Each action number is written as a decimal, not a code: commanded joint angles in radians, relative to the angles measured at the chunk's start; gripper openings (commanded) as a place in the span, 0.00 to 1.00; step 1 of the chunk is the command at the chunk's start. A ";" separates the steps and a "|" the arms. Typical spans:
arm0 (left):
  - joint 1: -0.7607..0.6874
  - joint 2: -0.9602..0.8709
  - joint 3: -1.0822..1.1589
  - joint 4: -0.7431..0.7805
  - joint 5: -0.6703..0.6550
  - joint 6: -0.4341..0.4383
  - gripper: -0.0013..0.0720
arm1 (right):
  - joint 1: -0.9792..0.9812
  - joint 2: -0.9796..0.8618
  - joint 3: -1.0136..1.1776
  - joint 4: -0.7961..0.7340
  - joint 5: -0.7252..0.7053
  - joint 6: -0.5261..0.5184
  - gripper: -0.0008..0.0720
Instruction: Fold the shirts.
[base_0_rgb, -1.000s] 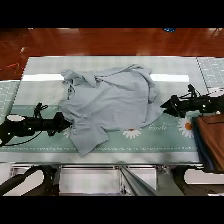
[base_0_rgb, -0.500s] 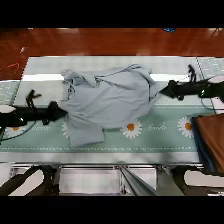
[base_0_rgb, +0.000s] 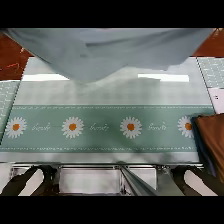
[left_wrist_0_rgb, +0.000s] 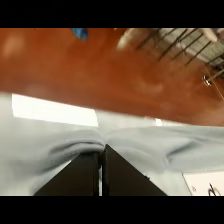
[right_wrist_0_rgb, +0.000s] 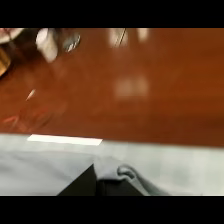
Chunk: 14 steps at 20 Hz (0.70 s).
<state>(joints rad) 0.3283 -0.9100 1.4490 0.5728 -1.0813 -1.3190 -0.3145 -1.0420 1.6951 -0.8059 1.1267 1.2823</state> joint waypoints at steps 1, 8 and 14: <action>0.003 0.036 0.285 0.074 0.004 -0.027 0.04 | -0.009 0.187 0.089 -0.169 -0.002 0.035 0.04; 0.003 0.229 0.404 0.364 -0.139 -0.074 0.04 | -0.009 0.409 0.088 -0.402 0.230 0.137 0.04; -0.030 0.385 0.404 0.664 -0.176 -0.198 0.04 | -0.008 0.441 0.082 -0.438 0.359 0.191 0.04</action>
<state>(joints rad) 0.3065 -0.5846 1.8473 1.0805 -1.2247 -1.4590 -0.3225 -0.6193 1.7805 -1.2129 1.4197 1.4403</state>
